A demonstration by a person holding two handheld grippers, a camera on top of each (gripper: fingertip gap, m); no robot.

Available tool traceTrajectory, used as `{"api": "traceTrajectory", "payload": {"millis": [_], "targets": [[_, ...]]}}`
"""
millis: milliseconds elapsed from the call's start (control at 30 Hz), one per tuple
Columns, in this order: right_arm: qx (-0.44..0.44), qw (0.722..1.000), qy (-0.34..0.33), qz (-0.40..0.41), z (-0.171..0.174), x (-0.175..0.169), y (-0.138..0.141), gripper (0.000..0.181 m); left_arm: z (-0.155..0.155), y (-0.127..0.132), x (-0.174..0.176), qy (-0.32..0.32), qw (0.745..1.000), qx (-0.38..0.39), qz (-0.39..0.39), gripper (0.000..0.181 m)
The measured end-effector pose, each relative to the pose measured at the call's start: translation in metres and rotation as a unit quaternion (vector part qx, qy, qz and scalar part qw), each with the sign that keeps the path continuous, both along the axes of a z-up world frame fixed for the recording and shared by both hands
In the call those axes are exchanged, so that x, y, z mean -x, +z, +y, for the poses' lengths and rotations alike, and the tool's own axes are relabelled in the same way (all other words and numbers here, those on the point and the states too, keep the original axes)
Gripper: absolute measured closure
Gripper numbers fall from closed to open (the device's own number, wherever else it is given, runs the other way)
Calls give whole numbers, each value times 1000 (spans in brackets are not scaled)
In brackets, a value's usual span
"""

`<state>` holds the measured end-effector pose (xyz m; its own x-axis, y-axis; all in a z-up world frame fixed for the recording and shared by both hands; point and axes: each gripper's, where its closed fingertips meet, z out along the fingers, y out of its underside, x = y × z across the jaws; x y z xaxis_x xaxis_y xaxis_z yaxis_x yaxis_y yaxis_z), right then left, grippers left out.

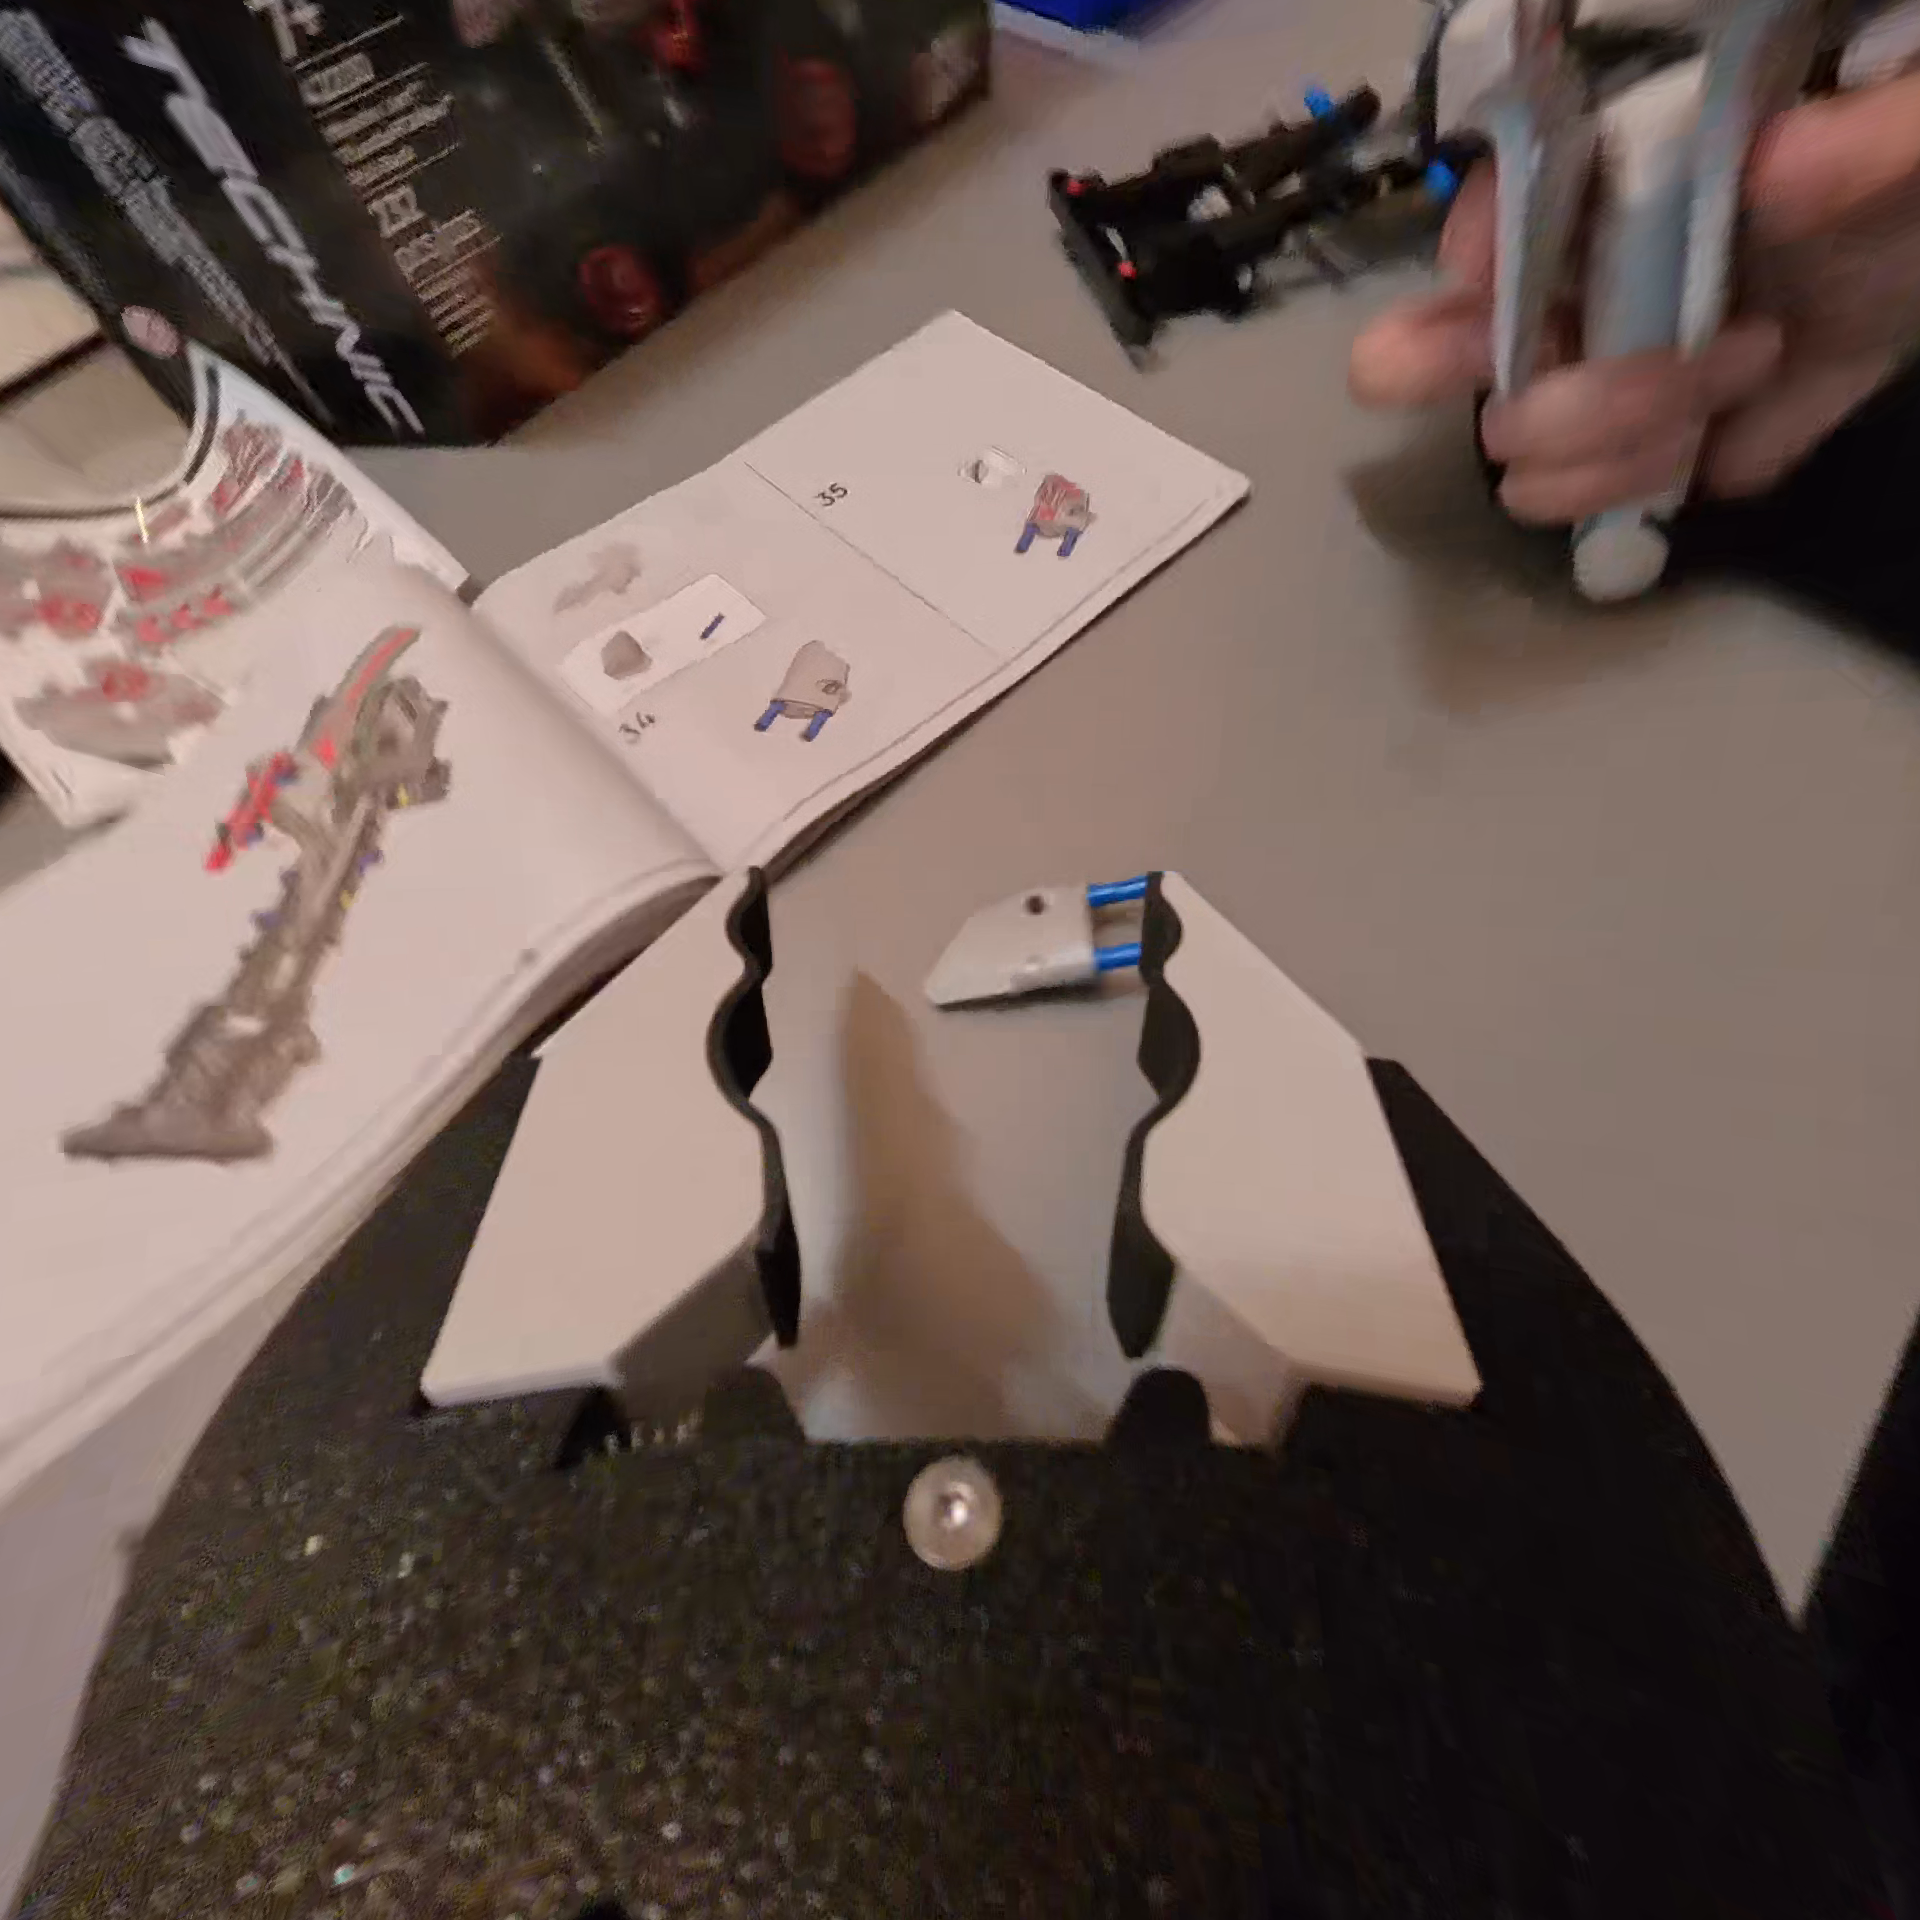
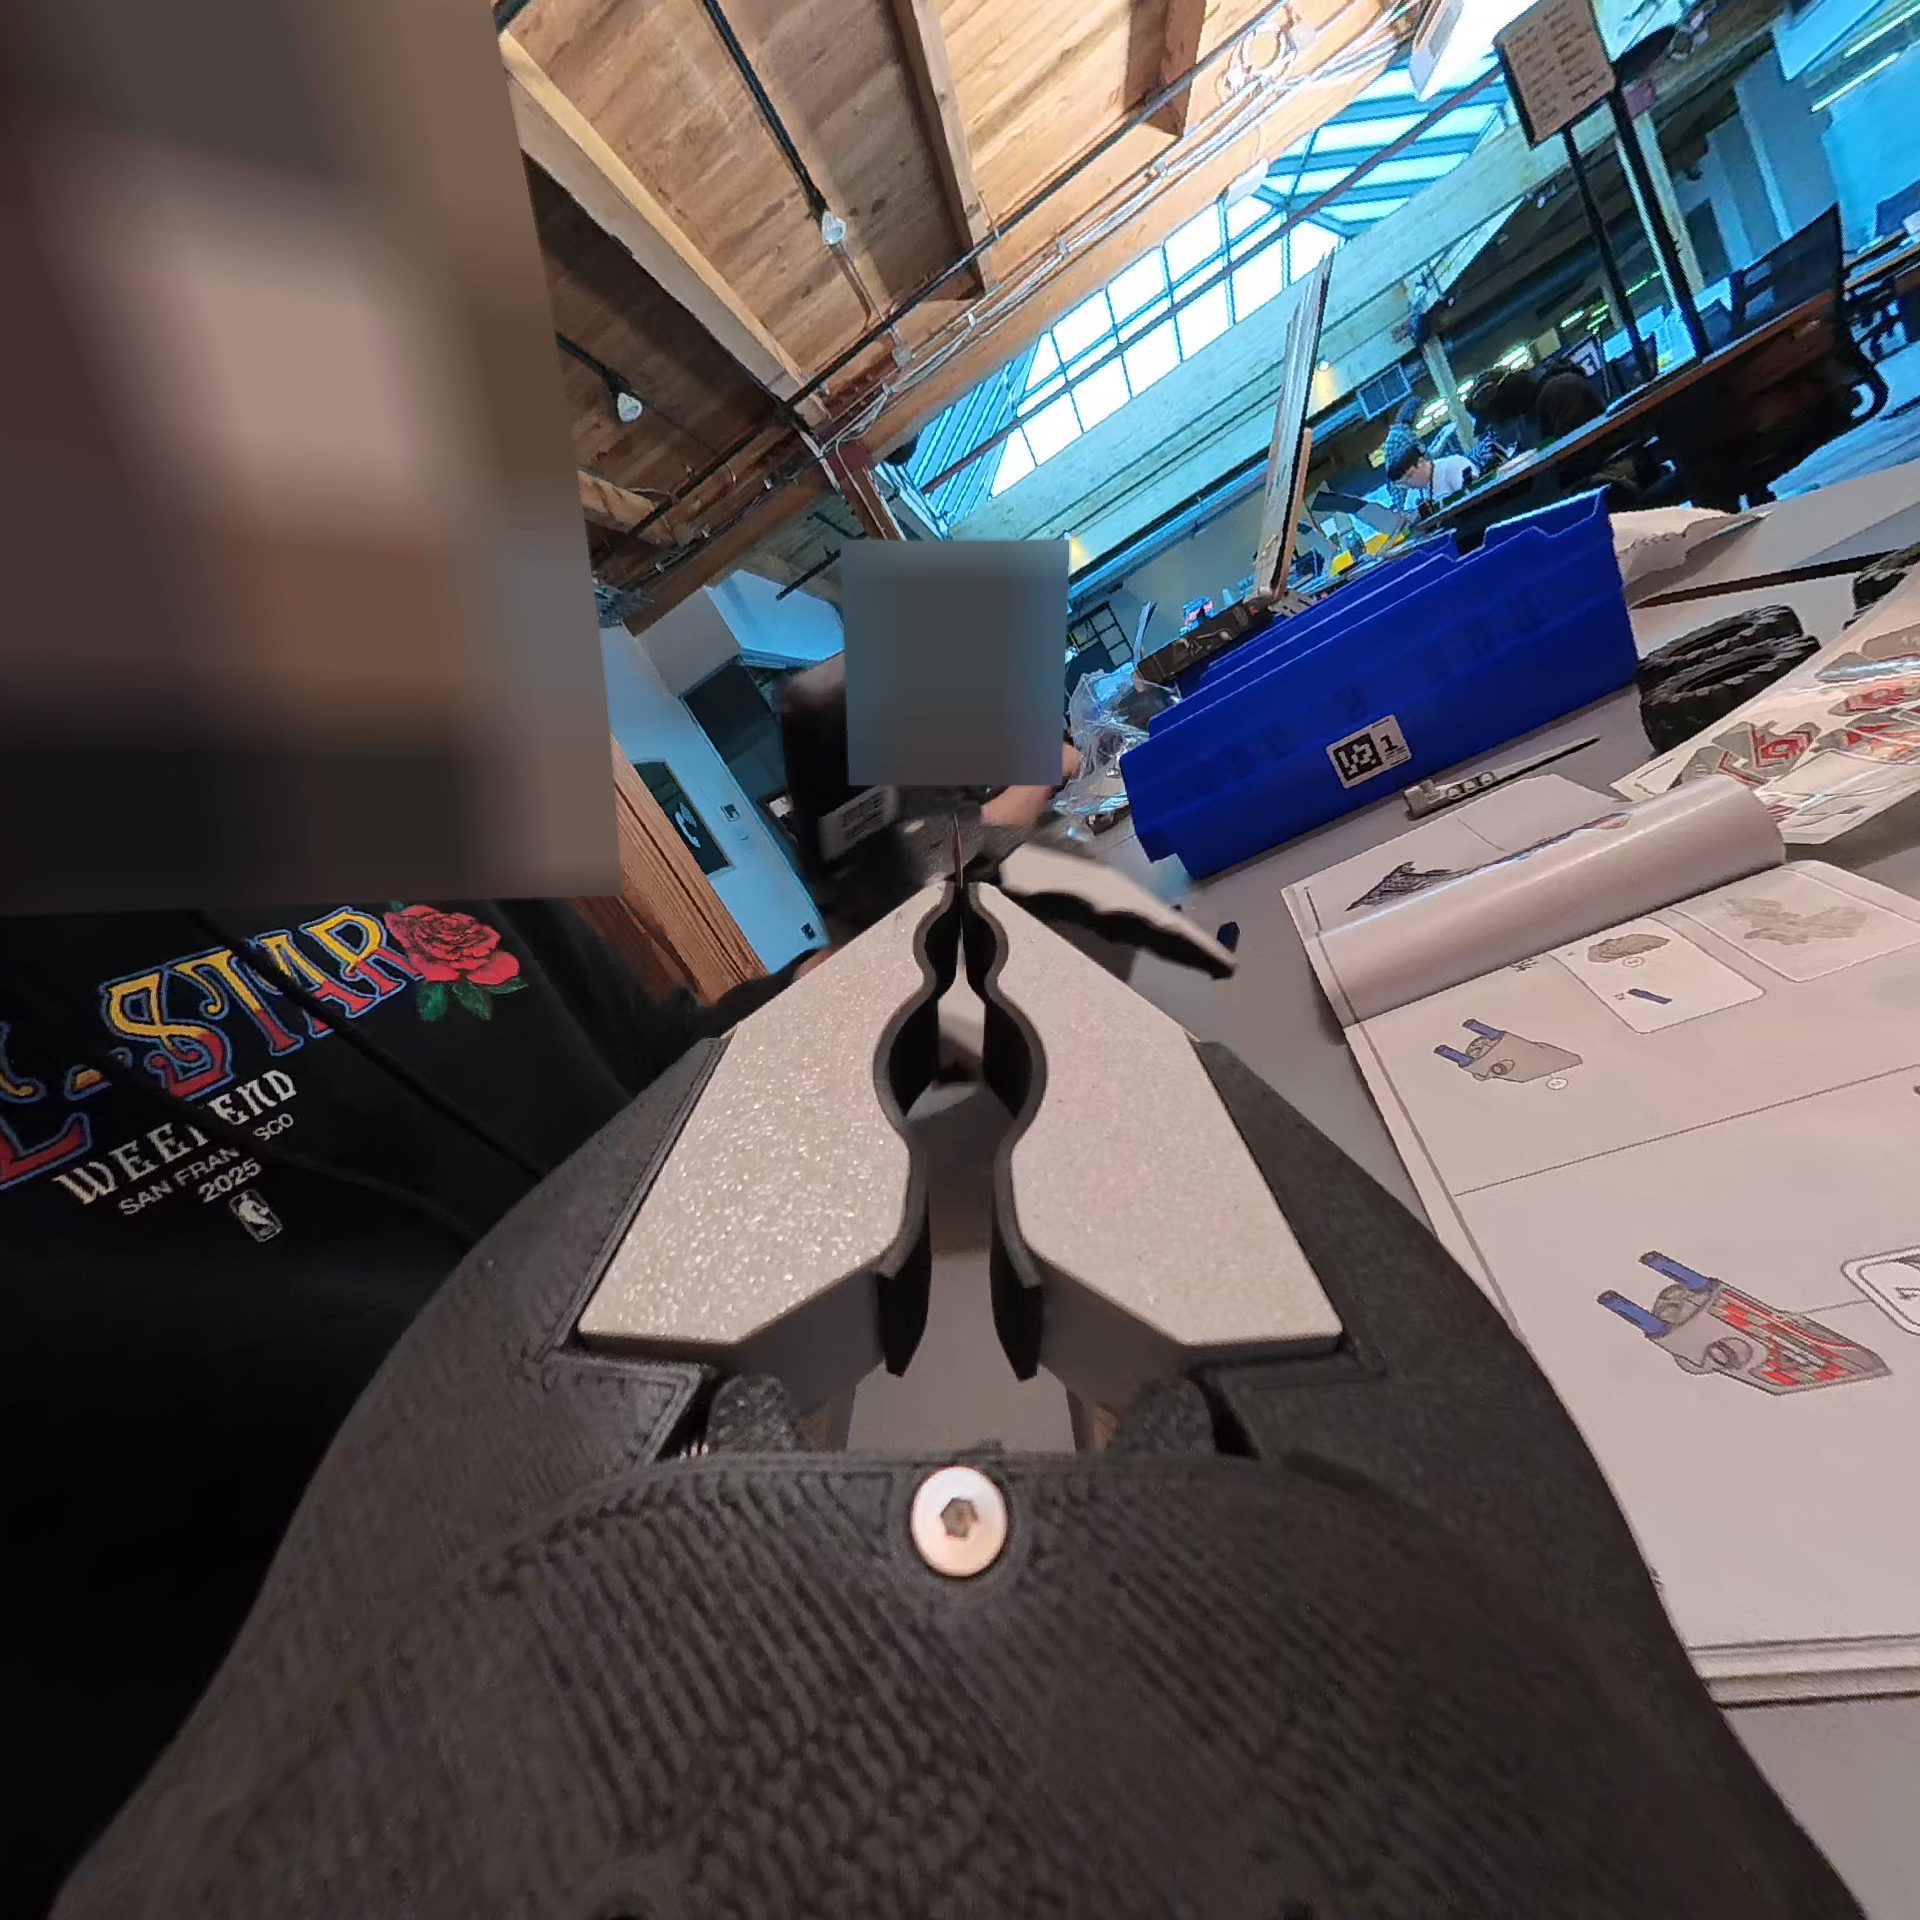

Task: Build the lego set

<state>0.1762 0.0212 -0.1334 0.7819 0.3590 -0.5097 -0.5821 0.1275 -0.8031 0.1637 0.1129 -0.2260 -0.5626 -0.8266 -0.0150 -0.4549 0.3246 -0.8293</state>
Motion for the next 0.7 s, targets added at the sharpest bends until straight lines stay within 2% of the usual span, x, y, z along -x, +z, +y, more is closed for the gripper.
{"api": "traceTrajectory", "payload": {"millis": [67, 133, 233, 300, 433, 500, 600, 700], "targets": [[4, 1000, 4, 0, 1, 1, -1, 181, -11, -2, 5, 32, 999, 1, -9, 108], [4, 1000, 8, -1, 1, 2, -1, 181, -9, -9, -1, 65, 997, -39, -25, 108], [2, 1000, 11, 2, 2, 3, 0, 181, -5, -22, -1, 74, 996, -56, 3, 109], [-1, 1000, 8, 2, 1, 2, 0, 181, 5, -23, 1, 80, 995, -56, 6, 111], [-2, 1000, 3, 1, 1, 2, 1, 181, 48, -27, 8, 115, 989, -93, 24, 112], [0, 1000, 8, 0, 2, 3, 0, 181, 55, -26, 12, 116, 990, -68, 35, 110], [-1, 1000, 8, 4, 2, 2, 0, 181, 49, -26, 13, 107, 993, -17, 46, 110], [-2, 1000, 12, 3, 3, 4, 0, 181, 39, -29, 7, 104, 993, -1, 57, 113]]}}
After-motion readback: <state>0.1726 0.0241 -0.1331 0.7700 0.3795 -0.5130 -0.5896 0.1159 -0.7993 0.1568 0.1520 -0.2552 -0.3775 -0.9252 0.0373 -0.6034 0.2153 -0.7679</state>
